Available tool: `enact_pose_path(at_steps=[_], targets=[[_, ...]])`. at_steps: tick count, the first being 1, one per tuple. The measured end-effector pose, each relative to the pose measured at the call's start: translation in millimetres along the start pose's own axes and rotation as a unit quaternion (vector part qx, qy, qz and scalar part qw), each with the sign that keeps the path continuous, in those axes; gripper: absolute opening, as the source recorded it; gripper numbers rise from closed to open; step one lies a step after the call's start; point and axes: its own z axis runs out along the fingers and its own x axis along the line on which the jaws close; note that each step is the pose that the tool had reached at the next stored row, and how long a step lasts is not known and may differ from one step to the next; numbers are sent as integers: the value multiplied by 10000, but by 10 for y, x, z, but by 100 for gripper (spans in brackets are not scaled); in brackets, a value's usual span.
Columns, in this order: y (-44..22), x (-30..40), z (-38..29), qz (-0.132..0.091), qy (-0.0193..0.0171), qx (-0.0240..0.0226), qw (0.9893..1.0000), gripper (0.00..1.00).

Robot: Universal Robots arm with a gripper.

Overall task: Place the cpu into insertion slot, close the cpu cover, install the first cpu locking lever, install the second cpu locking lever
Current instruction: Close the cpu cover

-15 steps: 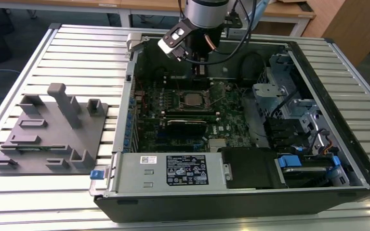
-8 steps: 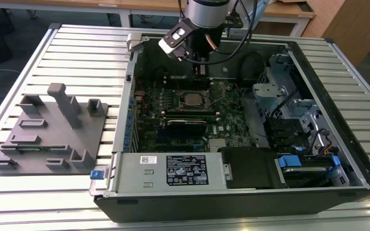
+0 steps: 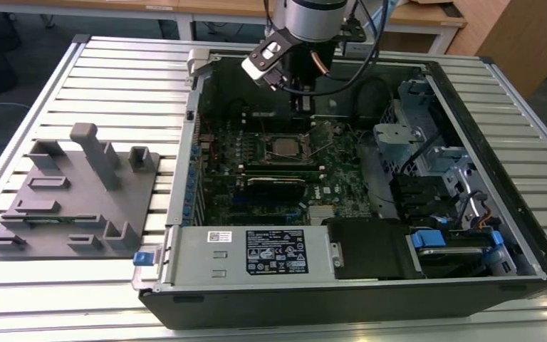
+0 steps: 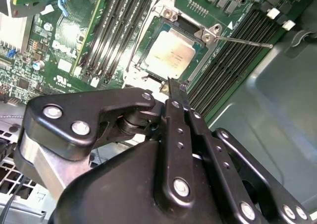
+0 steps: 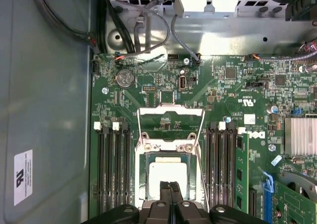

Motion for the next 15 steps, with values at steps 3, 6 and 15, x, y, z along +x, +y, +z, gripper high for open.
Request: enact_pose_path(at_steps=[3,6,15], targets=[[0,0,0,1,0,0,10000,10],[1,0,0,0,0,0,10000,10],[57,1,2,0,0,0,10000,10]])
